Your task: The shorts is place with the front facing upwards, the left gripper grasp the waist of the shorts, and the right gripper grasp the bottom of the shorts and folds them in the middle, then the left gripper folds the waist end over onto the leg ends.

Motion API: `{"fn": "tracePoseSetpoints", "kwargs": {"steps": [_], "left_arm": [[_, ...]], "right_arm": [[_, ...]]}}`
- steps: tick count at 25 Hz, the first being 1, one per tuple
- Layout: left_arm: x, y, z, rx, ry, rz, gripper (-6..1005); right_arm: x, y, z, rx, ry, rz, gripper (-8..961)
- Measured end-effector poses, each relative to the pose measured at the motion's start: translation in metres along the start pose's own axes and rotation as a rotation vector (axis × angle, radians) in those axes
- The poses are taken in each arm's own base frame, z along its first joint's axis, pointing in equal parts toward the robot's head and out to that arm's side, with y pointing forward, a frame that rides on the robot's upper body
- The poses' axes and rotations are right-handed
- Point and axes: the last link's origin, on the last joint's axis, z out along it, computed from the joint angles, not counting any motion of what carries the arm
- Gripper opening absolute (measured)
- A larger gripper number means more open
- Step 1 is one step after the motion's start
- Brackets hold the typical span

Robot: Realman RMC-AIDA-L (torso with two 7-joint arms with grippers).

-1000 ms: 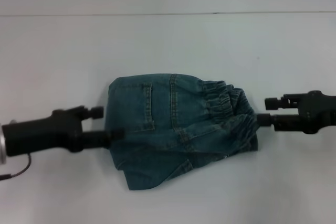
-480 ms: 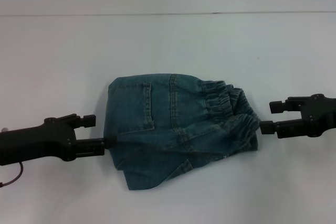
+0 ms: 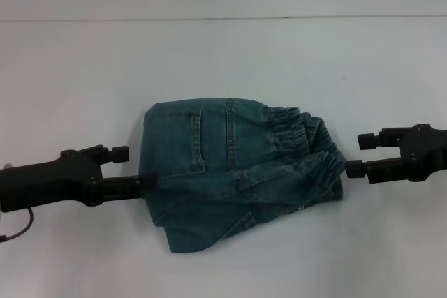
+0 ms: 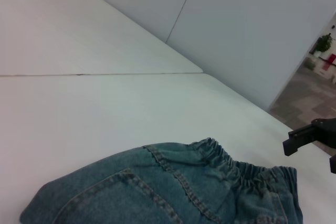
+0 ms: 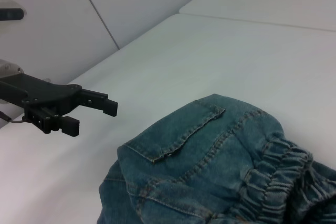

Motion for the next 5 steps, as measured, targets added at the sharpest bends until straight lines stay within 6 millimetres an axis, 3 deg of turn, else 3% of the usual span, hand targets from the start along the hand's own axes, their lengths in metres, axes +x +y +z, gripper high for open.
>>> {"fn": "tracePoseSetpoints", "kwargs": {"steps": [5], "left_arm": [[0.0022, 0.0002, 0.0045, -0.015, 0.0, -0.002, 936]], "right_arm": [[-0.0001, 0.0004, 0.0012, -0.001, -0.004, -0.007, 879]]}}
